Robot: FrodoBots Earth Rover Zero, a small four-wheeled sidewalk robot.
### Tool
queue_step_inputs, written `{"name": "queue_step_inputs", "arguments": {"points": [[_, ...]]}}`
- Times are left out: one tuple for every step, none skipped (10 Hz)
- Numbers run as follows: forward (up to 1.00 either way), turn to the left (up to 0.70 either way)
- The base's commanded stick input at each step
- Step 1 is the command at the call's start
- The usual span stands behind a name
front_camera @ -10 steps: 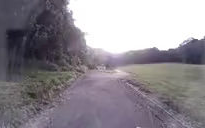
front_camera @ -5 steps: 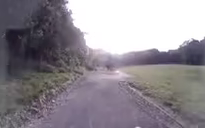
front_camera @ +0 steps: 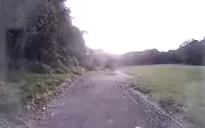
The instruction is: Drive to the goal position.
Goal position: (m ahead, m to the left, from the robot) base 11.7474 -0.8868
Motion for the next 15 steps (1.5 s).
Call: {"name": "queue_step_inputs", "arguments": {"points": [[0.50, 0.00], [0.50, 0.00], [0.50, 0.00], [0.50, 0.00], [0.50, 0.00], [0.50, 0.00], [0.50, 0.00], [0.50, 0.00], [0.50, 0.00], [0.50, 0.00], [0.50, 0.00], [0.50, 0.00], [0.50, 0.00], [0.50, 0.00], [0.50, 0.00]]}}
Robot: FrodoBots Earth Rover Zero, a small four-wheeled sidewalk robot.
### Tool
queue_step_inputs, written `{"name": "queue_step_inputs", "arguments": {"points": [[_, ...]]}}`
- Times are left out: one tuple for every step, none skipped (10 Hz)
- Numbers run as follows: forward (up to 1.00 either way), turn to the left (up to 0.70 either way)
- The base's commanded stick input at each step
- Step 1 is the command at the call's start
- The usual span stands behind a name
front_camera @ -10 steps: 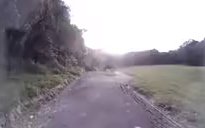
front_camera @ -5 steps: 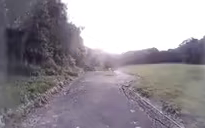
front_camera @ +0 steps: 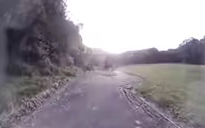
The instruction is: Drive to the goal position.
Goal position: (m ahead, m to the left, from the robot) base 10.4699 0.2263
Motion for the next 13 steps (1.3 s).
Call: {"name": "queue_step_inputs", "arguments": {"points": [[0.50, 0.00], [0.50, 0.00], [0.50, 0.00], [0.50, 0.00], [0.50, 0.00], [0.50, 0.00], [0.50, 0.00], [0.50, 0.00], [0.50, 0.00], [0.50, 0.00], [0.50, 0.00], [0.50, 0.00], [0.50, 0.00]]}}
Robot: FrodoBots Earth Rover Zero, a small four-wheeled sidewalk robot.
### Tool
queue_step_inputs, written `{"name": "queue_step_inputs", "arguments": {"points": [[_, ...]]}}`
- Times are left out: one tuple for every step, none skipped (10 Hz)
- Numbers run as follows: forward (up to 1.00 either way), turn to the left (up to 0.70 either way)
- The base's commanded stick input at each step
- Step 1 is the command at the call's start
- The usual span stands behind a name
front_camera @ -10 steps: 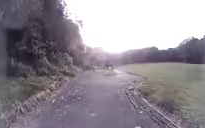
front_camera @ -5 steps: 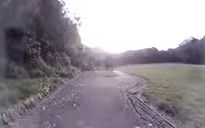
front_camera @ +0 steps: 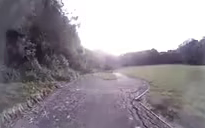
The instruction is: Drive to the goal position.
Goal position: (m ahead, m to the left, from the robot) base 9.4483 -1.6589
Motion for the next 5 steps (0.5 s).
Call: {"name": "queue_step_inputs", "arguments": {"points": [[0.50, -0.02], [0.50, -0.12], [0.50, -0.29], [0.50, -0.36], [0.50, -0.36]]}}
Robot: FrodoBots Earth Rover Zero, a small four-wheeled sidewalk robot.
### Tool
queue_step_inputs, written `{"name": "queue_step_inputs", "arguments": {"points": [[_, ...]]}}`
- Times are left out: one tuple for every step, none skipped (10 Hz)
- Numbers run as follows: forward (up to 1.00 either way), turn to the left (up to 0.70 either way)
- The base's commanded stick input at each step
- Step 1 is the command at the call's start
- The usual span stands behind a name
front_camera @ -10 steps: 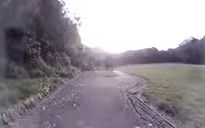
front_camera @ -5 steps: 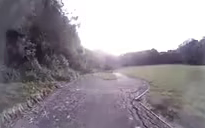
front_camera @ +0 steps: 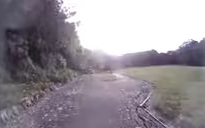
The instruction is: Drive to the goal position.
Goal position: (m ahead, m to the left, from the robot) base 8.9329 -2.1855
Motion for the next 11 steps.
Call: {"name": "queue_step_inputs", "arguments": {"points": [[0.50, -0.25], [0.50, 0.00], [0.50, 0.00], [0.50, 0.00], [0.50, 0.00], [0.50, 0.00], [0.50, 0.00], [0.50, 0.00], [0.50, 0.00], [0.50, 0.00], [0.50, 0.00]]}}
